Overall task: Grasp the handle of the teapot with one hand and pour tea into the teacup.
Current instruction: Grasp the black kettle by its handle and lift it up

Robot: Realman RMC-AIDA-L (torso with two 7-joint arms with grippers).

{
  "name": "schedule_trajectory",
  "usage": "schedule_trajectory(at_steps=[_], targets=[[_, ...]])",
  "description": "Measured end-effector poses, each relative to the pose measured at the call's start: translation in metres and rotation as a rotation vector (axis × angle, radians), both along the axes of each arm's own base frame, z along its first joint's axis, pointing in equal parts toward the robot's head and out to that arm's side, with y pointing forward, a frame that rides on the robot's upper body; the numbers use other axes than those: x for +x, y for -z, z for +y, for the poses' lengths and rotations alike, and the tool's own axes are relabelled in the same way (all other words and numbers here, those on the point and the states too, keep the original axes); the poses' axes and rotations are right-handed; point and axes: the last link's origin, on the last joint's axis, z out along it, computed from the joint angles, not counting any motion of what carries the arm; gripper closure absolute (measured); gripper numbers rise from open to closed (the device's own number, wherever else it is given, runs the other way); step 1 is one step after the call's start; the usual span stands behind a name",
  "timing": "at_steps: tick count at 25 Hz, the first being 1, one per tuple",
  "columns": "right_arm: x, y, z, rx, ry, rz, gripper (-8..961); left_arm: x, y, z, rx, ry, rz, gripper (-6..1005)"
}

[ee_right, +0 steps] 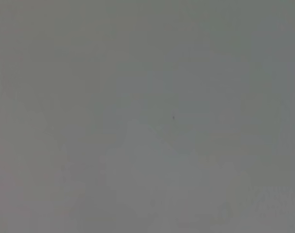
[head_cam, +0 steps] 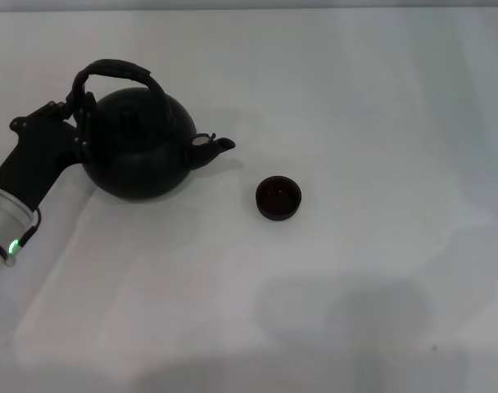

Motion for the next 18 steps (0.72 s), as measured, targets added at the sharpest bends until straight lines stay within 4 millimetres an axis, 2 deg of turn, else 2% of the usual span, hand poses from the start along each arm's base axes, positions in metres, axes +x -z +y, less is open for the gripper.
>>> schedule_trajectory(at_steps=[10,18], targets=[[0.002,0.001,-0.002,-0.001,0.005,0.001,96,0.006,-0.005,0.001,0.029,0.032,-0.024,883],[0.003,0.002,-0.002,-0.005,0.009,0.005,96,0.015,-0.016,0.002,0.078,0.112,-0.036,883]])
